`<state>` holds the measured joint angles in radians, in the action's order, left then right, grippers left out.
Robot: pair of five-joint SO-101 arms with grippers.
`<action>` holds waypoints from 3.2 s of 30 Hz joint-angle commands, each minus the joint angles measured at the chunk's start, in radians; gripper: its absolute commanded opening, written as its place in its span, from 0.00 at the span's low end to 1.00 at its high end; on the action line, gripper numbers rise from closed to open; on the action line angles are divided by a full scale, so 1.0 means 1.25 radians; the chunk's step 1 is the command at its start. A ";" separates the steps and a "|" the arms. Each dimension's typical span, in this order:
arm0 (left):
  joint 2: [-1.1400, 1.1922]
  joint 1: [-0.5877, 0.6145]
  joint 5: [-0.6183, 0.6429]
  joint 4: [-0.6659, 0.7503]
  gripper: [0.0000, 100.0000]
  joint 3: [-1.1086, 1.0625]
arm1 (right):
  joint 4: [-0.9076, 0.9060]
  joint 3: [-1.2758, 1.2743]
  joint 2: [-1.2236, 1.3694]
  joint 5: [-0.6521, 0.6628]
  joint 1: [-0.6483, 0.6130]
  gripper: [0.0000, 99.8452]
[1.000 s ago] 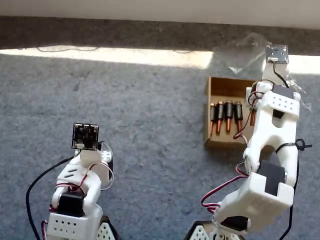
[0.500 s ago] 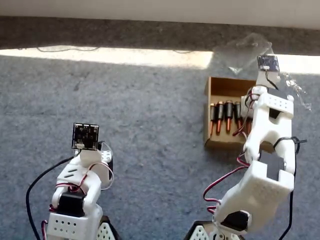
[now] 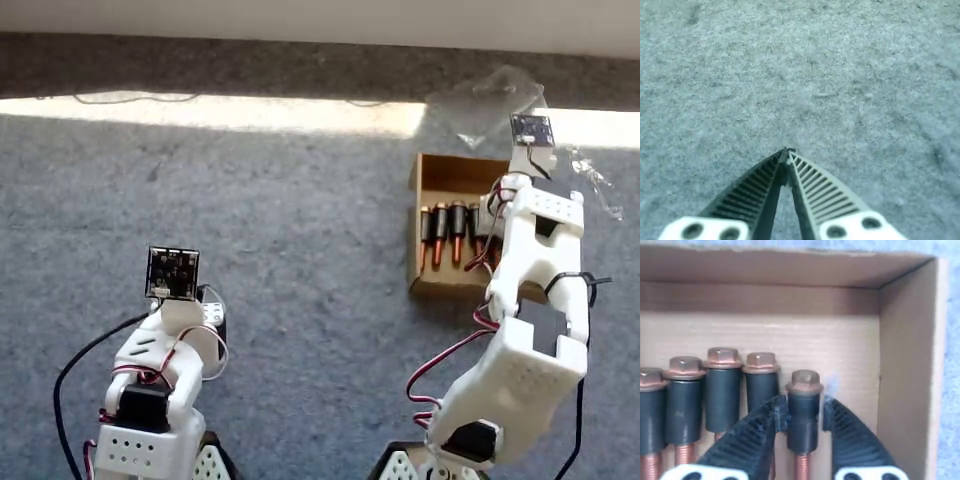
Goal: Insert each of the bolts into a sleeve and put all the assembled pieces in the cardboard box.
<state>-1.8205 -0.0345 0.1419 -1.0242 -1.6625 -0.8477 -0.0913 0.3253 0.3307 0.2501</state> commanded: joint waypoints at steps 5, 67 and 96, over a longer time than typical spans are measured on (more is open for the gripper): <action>-0.007 0.002 0.005 -0.002 0.01 0.003 | -0.010 0.040 -0.017 0.011 -0.057 0.15; -0.008 0.099 0.012 -0.167 0.01 0.024 | -0.100 -0.969 -1.668 0.011 -0.228 0.01; -0.004 0.099 0.007 -0.173 0.01 -0.028 | -0.107 -1.318 -1.720 -0.293 -0.224 0.01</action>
<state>-1.8205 0.0806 0.1465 -1.2344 -1.6732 -1.0027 -1.6686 -1.8167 -0.0269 -0.0276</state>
